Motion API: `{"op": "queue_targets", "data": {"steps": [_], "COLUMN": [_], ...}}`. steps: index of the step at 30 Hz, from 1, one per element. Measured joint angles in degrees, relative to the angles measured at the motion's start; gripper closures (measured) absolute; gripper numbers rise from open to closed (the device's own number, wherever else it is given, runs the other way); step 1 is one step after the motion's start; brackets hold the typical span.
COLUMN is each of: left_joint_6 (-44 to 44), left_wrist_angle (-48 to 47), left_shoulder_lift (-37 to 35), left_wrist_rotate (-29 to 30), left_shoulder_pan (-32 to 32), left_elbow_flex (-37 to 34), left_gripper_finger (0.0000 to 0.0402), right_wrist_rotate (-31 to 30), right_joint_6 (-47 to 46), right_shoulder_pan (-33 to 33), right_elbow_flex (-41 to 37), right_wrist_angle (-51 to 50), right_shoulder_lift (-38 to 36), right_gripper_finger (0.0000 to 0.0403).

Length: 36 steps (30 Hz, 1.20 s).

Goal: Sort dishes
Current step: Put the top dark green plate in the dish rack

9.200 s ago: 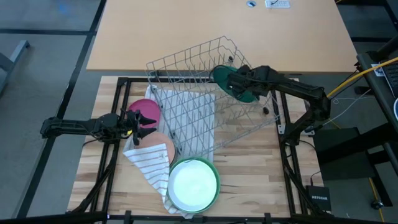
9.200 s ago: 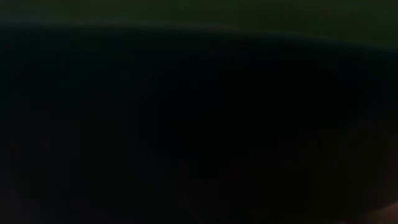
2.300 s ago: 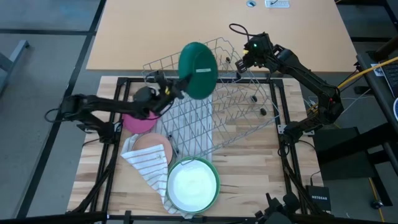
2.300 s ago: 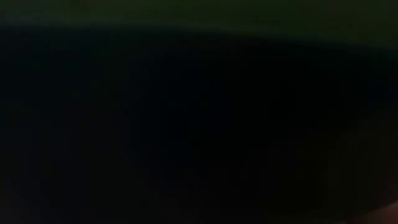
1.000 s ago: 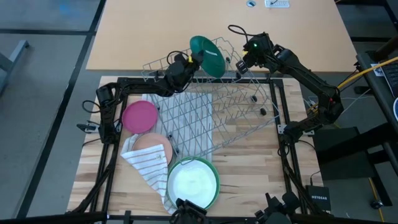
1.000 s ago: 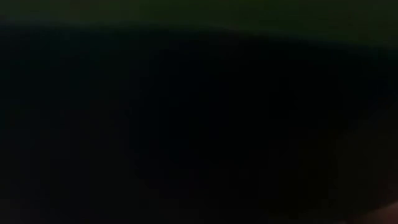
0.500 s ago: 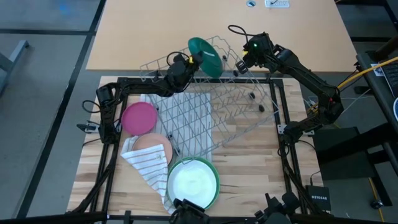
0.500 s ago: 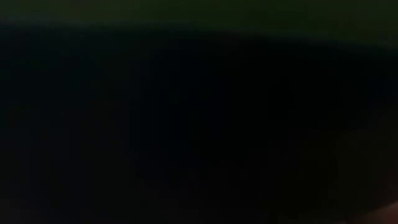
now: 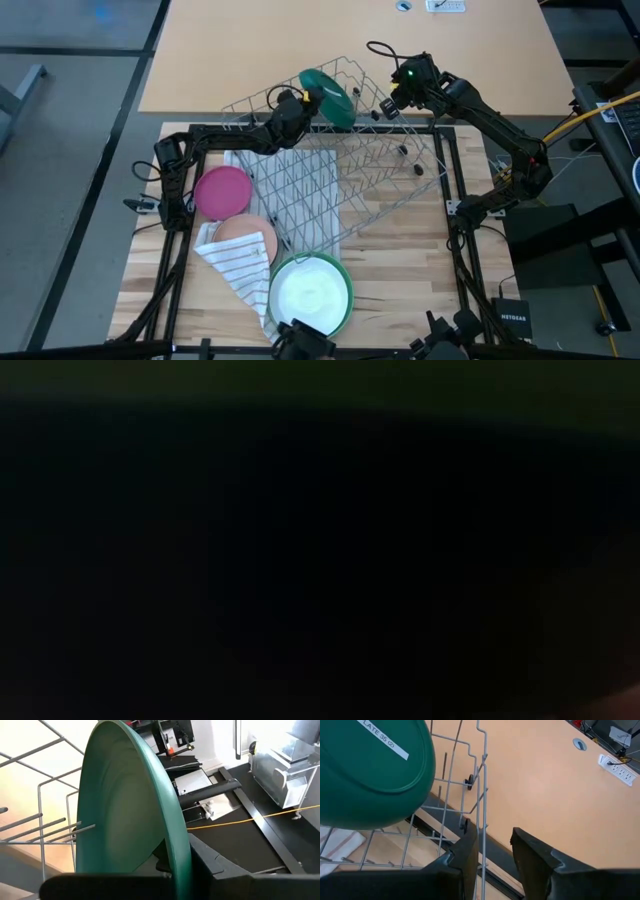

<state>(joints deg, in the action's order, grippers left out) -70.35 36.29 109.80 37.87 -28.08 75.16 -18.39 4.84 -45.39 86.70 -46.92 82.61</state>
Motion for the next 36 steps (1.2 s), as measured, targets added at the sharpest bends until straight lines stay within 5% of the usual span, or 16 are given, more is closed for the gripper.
{"op": "queue_targets", "data": {"steps": [18,36], "left_joint_6": [9.49,18.80], "left_wrist_angle": [-2.75,1.34], "left_shoulder_lift": [0.00,0.00], "left_wrist_rotate": [-0.12,-7.77], "left_shoulder_pan": [-1.44,-1.57], "left_elbow_flex": [-0.04,-0.04], "left_gripper_finger": [0.0287,0.0228], "right_wrist_rotate": [0.02,0.07], "right_joint_6": [0.00,-0.48], "right_shoulder_pan": [0.00,0.04], "right_elbow_flex": [0.00,-0.02], "right_wrist_angle": [0.01,0.13], "right_shoulder_lift": [0.00,0.00], "right_gripper_finger": [0.0281,0.0281]}}
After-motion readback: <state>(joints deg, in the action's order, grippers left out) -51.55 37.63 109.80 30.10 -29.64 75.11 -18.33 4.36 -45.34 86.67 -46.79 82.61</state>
